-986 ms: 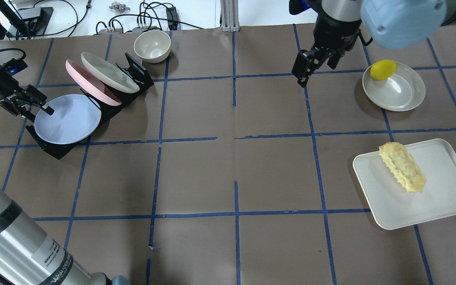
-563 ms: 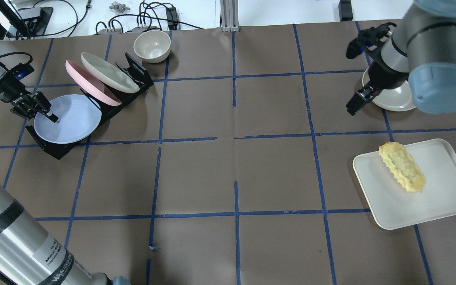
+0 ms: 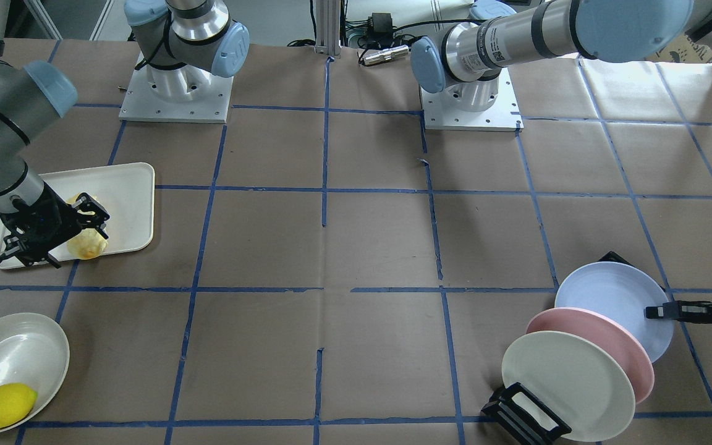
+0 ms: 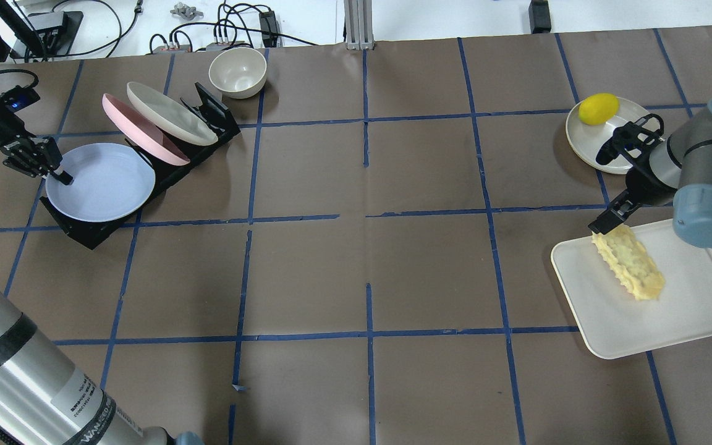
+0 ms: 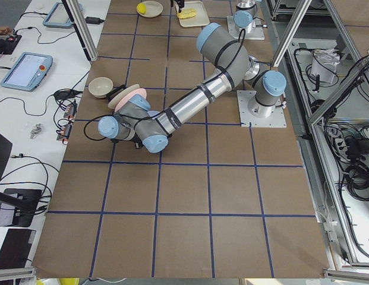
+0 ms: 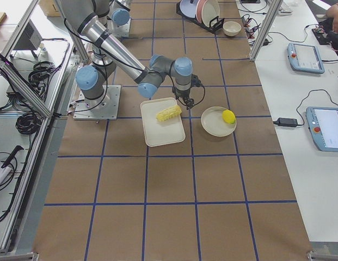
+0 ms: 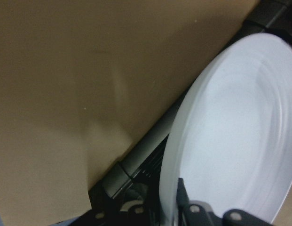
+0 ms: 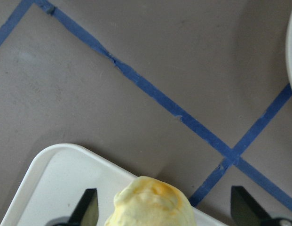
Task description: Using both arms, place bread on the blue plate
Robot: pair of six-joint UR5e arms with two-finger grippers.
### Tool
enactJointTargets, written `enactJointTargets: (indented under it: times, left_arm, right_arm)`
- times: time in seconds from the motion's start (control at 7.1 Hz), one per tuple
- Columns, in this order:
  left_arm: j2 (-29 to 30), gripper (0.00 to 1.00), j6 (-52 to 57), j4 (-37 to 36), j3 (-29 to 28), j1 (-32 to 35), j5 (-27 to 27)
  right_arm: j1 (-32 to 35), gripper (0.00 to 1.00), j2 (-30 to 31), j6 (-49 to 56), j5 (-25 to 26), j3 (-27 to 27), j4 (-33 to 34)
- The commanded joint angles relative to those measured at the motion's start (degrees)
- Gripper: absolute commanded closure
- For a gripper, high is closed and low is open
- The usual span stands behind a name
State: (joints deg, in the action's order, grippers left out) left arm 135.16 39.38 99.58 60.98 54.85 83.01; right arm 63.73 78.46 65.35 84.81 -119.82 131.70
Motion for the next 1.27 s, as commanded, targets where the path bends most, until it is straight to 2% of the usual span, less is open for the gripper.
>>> enactJointTargets:
  times: [0.0,0.14,0.28,0.42,0.56,0.7,0.99,1.13]
  left_arm:
    - [-0.5,0.87,0.3,0.2,-0.6,0.1,1.5]
    - [-2.2,0.89,0.6,0.3,-0.6,0.1,2.6]
    - [-4.1,0.90,1.7,0.3,-0.5,0.1,5.6]
    - [-5.3,0.90,3.8,0.4,-0.6,-0.3,5.9]
    - [-7.2,0.90,5.3,0.4,0.4,-0.5,8.2]
    - [-10.2,0.90,5.1,0.4,1.2,-0.4,8.5]
    - [-17.9,0.90,4.5,6.7,3.3,0.1,8.2]
    - [-22.0,0.90,3.3,6.6,7.4,1.4,8.0]
  right_arm:
    - [-2.4,0.01,-0.4,0.2,0.1,-2.3,0.3]
    - [-3.8,0.01,-0.4,0.3,0.2,-2.5,0.0]
    - [-4.8,0.10,-0.4,0.0,-0.3,-3.7,0.2]
    - [-5.1,0.52,-0.2,-1.2,-0.1,-4.4,0.7]
    - [-5.1,0.82,0.2,-4.1,0.1,-4.4,0.3]
    - [-5.1,0.97,0.5,-5.2,0.6,-4.3,0.0]
    - [-3.7,1.00,4.5,-11.7,0.5,-3.1,-3.9]
    - [-0.7,1.00,6.6,-15.5,0.8,-0.3,-10.2]
